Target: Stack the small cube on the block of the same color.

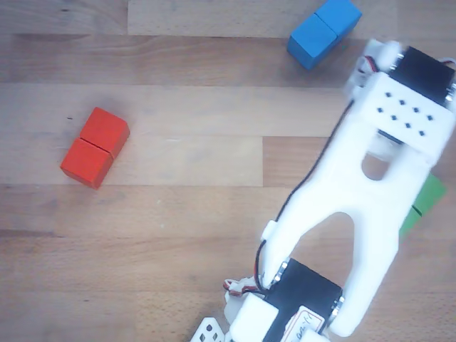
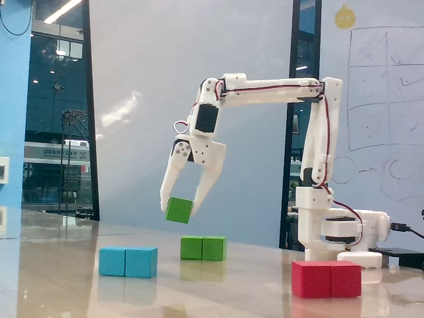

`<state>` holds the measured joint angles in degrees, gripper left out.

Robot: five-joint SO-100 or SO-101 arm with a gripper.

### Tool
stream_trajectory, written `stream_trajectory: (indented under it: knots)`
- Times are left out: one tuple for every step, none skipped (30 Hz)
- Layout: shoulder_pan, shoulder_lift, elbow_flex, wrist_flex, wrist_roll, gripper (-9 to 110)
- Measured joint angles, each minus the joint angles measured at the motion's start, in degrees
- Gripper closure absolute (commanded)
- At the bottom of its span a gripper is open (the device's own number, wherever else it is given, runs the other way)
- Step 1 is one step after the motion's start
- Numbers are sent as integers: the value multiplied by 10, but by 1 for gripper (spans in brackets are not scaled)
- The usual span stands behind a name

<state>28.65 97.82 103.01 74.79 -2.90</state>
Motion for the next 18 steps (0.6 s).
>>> stream_trajectory:
  knots:
    - [13,0,-1,3,0,95]
    - [26,0,-1,4,0,95]
    - [40,0,-1,6,0,95]
    - [51,0,-1,6,0,95]
    - [63,0,-1,7,0,95]
    - [74,0,-1,7,0,95]
    - [83,0,-1,7,0,95]
    - [91,0,-1,7,0,95]
    - [99,0,-1,8,0,95]
    - [106,0,-1,13,0,95]
    - [112,0,-1,19,0,95]
    - [117,0,-1,29,0,95]
    - [120,0,-1,39,0,95]
    - [123,0,-1,48,0,95]
    - [124,0,-1,59,0,95]
    - [125,0,-1,68,0,95]
    - [125,0,-1,75,0,95]
    - [125,0,-1,82,0,95]
